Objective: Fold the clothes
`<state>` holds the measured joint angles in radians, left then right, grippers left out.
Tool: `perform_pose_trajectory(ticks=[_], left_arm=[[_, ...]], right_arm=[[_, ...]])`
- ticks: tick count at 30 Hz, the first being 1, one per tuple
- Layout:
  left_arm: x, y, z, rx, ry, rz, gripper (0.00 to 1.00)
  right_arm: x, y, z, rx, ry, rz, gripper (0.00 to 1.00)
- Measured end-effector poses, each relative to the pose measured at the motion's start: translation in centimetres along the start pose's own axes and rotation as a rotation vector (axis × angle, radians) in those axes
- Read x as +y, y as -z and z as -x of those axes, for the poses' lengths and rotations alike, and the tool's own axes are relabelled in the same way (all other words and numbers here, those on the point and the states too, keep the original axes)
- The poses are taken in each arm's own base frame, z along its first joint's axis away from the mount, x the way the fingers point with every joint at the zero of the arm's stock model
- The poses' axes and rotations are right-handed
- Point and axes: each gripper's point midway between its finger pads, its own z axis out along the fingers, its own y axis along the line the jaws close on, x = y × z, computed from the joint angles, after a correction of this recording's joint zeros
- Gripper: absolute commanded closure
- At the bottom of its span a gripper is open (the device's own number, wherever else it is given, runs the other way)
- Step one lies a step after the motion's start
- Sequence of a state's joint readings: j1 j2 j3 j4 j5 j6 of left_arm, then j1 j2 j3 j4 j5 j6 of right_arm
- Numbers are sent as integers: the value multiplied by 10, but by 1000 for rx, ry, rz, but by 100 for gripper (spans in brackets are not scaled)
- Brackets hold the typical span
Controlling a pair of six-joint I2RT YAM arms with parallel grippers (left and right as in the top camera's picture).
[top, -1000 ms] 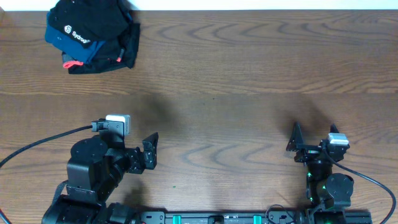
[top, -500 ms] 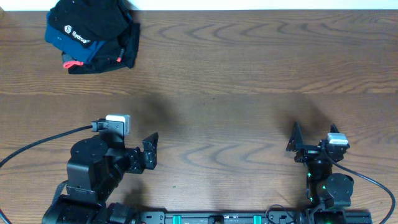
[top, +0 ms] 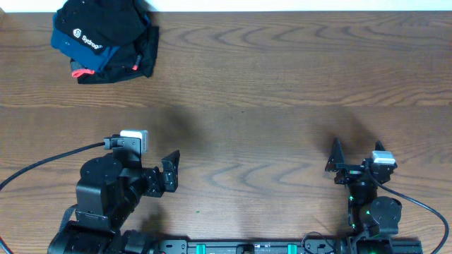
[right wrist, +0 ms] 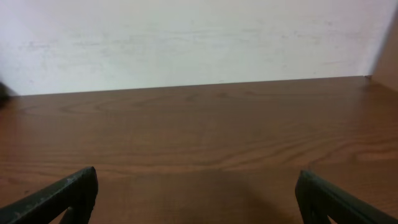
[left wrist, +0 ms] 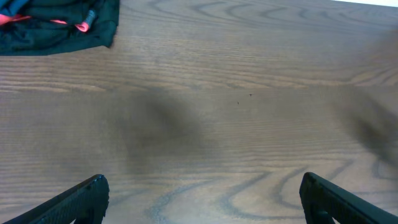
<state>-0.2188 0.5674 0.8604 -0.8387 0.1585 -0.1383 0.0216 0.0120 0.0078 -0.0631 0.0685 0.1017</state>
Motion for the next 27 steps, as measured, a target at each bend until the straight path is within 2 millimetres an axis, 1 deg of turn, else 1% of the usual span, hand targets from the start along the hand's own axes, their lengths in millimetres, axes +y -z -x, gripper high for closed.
perform_pose_trajectory(ticks=[10,14,18,20,24,27], left_arm=[[0,0,0,1,0,0,2],[2,0,-9,35,4,7,2],[3,1,-11,23,6,9,2],[6,2,-16,15,10,15,2],[14,-4,-23,-48,15,26,2],[17,-11,-13,-171,-14,11,2]], right_arm=[[0,0,0,0,0,0,1],[0,0,0,0,0,0,1],[0,0,0,0,0,0,1],[0,0,0,0,0,0,1],[0,0,0,0,0,0,1],[0,0,0,0,0,0,1]])
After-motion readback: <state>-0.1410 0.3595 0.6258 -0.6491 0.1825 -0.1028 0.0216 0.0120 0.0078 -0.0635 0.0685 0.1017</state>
